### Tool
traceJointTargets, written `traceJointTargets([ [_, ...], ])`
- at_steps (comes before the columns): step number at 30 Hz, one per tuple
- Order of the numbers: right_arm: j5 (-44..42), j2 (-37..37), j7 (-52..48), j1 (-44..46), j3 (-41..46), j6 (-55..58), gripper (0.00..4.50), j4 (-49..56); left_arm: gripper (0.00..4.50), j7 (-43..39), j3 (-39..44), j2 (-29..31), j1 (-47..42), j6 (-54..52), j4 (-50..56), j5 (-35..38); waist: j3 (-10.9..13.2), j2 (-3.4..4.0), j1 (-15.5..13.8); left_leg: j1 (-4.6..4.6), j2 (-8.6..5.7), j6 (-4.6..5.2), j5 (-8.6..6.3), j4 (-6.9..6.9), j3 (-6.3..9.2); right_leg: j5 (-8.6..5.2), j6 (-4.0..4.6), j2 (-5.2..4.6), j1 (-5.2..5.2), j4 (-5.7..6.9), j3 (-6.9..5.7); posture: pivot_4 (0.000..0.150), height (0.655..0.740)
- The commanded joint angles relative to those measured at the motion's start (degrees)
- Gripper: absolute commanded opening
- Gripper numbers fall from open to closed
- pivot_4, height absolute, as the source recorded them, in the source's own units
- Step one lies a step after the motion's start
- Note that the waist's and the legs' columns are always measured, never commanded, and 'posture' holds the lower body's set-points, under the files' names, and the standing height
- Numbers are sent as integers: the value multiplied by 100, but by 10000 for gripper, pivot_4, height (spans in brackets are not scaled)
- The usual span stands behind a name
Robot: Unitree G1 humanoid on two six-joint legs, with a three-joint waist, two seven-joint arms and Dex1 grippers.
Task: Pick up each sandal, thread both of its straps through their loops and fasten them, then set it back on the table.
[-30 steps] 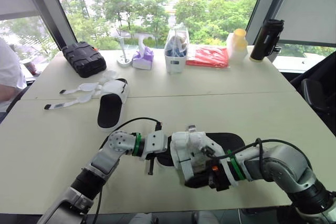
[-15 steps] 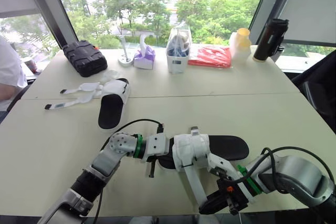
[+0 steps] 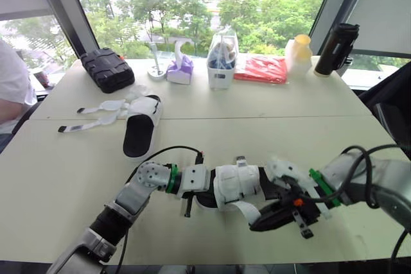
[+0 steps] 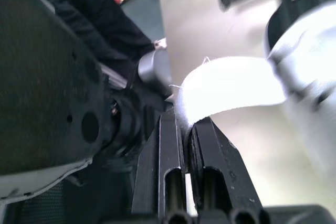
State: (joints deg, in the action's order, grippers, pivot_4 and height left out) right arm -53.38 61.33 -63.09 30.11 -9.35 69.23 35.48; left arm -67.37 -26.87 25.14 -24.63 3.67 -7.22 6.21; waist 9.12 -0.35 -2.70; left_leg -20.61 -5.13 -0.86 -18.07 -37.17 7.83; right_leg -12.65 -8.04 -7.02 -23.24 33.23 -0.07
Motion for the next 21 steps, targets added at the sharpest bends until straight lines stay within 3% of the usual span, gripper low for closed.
traceJointTargets([
  [1,-285,-388,-8,812,272,8,405,-407,0,-35,-631,144,320,-177,-904,-817,0,0,-11,-2,-3,0,0,0,0,0,1,-3,-3,0,0,1500,7400],
  [10,450,-1198,68,1745,-238,-226,405,-1663,0,-44,-722,125,304,-67,-957,-867,0,4,-55,-4,-8,0,0,-5,-1,4,5,-8,-11,10,1,1500,7400],
  [21,1446,-1495,-6,1646,-751,-834,405,-2293,0,-36,-688,196,377,-111,-831,-838,-5,10,15,15,-8,-7,6,-10,0,6,6,-6,1,24,1,1500,7400],
])
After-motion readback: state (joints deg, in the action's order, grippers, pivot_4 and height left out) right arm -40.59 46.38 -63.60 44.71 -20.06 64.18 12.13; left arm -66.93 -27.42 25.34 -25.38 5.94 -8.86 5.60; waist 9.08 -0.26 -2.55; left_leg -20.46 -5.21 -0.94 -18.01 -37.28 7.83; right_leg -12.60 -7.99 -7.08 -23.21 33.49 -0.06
